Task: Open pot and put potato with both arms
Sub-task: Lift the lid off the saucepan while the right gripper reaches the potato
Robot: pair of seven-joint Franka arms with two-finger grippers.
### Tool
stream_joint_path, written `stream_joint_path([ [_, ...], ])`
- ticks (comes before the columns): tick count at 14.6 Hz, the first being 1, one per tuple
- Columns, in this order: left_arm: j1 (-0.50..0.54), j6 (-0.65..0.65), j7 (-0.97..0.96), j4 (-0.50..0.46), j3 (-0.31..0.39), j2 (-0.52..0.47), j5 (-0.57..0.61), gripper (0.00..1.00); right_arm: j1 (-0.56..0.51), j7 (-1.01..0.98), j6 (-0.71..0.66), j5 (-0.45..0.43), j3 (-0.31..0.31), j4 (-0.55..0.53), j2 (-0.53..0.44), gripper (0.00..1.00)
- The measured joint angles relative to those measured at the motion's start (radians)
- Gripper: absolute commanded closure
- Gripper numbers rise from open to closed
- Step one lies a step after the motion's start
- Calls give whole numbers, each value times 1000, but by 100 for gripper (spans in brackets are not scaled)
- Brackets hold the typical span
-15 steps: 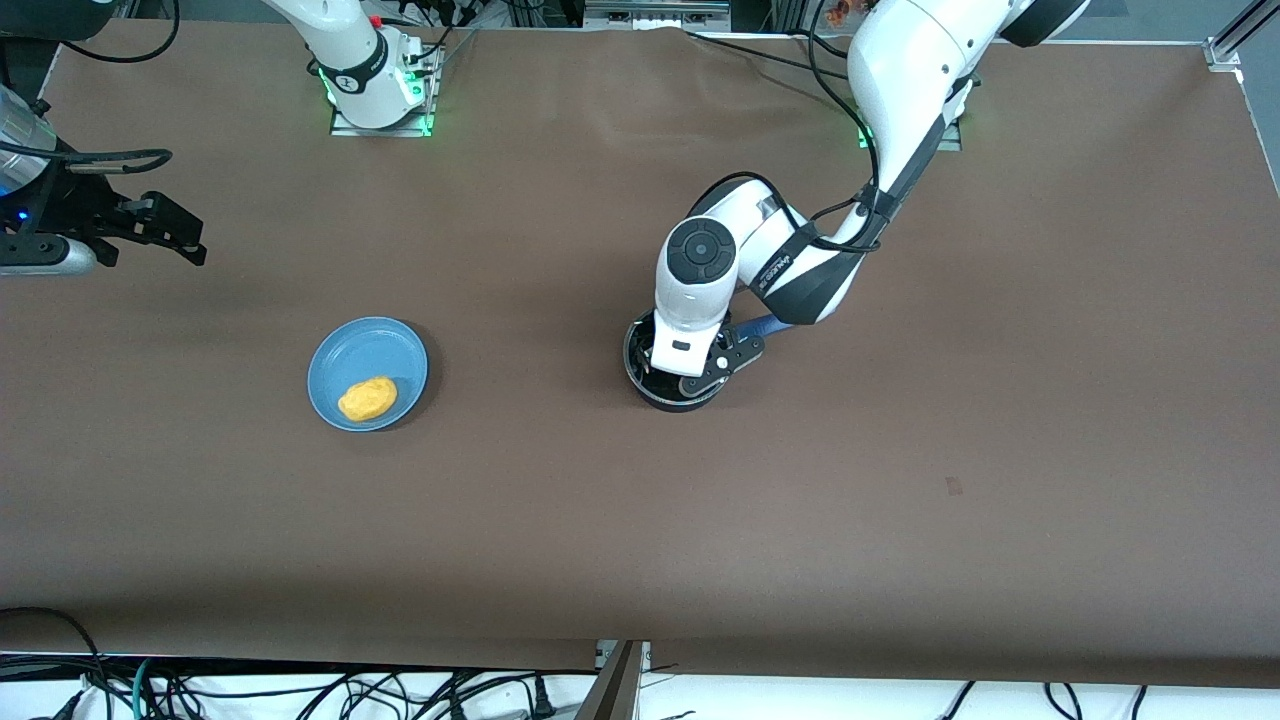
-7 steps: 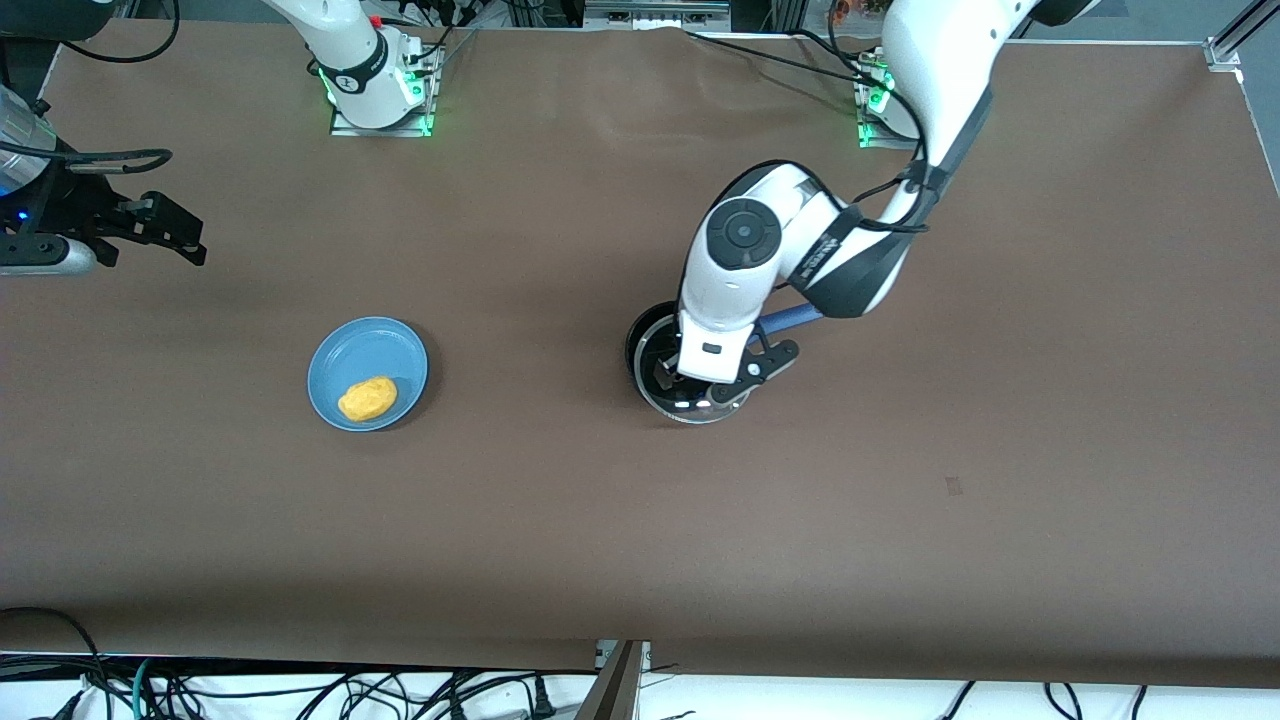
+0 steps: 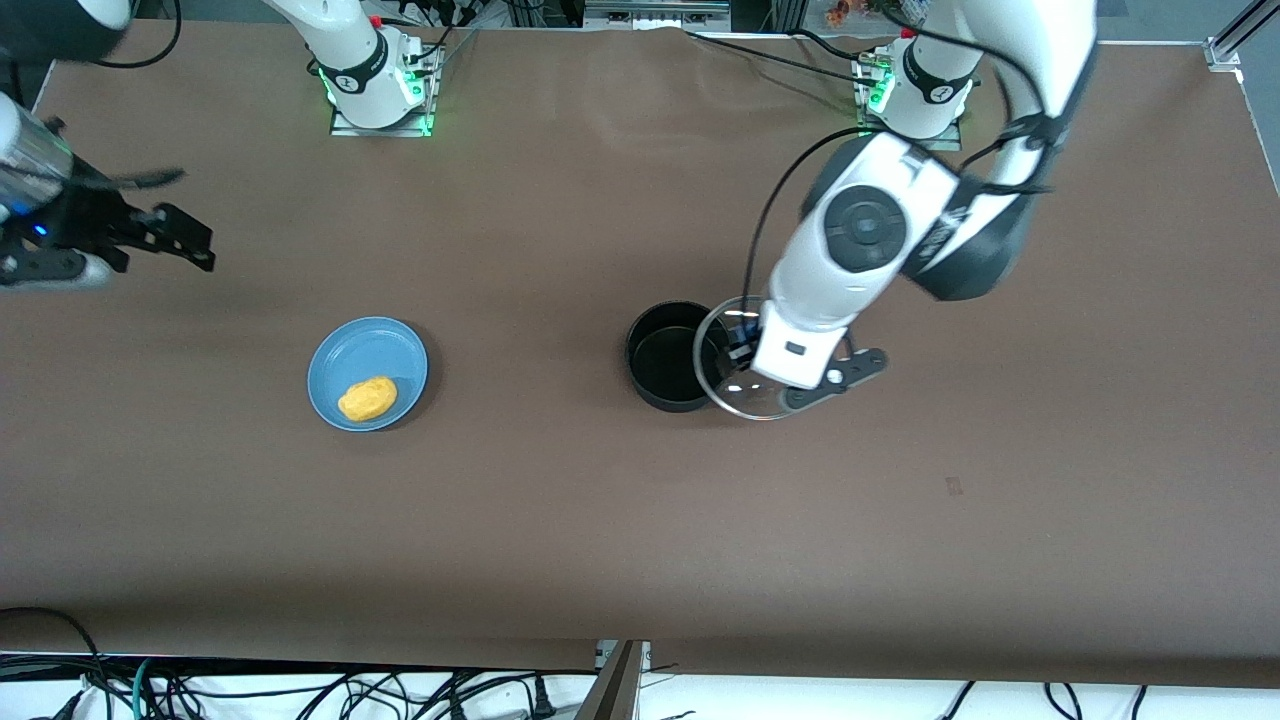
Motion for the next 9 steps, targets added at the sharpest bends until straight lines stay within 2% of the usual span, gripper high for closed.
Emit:
stream_joint_path([
  [4, 84, -125, 203, 0, 2, -79, -2, 75, 3, 0, 0, -11, 1, 24, 101, 0],
  [9, 233, -207, 488, -3, 6, -154, -2, 75, -2, 0, 0, -11, 0, 32, 114, 0],
])
